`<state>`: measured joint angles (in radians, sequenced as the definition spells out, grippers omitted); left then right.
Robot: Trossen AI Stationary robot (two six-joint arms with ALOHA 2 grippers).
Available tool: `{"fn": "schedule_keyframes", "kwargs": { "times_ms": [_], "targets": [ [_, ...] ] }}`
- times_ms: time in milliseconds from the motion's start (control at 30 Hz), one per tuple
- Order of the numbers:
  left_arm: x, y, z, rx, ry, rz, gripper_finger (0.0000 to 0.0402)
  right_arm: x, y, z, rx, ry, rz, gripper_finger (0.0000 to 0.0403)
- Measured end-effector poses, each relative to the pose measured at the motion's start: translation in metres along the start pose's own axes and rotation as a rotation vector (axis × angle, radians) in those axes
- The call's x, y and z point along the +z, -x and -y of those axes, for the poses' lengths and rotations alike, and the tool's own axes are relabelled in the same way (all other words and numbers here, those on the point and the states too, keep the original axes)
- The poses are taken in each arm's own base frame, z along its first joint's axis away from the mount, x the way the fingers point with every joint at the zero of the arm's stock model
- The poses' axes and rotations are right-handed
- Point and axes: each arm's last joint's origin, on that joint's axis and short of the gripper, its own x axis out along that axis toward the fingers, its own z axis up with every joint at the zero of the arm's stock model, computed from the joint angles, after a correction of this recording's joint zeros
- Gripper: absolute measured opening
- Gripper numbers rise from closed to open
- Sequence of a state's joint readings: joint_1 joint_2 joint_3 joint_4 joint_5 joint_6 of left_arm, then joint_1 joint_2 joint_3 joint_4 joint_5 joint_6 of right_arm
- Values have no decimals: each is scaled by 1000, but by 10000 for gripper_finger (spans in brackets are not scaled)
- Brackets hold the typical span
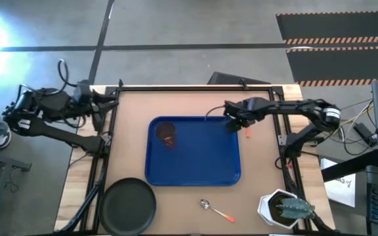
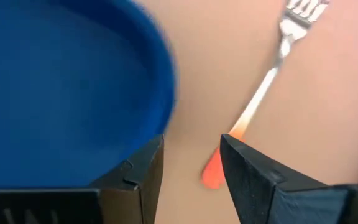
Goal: Pick and place plate/cup/fork/spoon on tray
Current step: Put the fork on the blue tray
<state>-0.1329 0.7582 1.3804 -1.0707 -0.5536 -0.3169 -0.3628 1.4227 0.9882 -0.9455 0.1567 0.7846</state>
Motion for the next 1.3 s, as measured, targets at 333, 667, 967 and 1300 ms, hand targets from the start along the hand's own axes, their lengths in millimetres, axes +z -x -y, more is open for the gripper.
{"fn": "schedule_keyframes", "kwargs": {
  "times_ms": [333, 667, 967, 1300],
  "targets": [
    [-3, -1, 0, -15, 0, -36, 93, 27, 2, 31, 5, -96, 8, 145],
    [-3, -1, 1, -14, -2, -38, 93, 14, -22, 42, -24, -119, -85, 145],
    [-3, -2, 1, -13, -4, -40, 93, 16, -38, 43, 42, -152, -8, 145],
    [-3, -3, 2, -12, -5, -43, 93, 23, -42, 54, 39, -164, 4, 145]
  ]
}}
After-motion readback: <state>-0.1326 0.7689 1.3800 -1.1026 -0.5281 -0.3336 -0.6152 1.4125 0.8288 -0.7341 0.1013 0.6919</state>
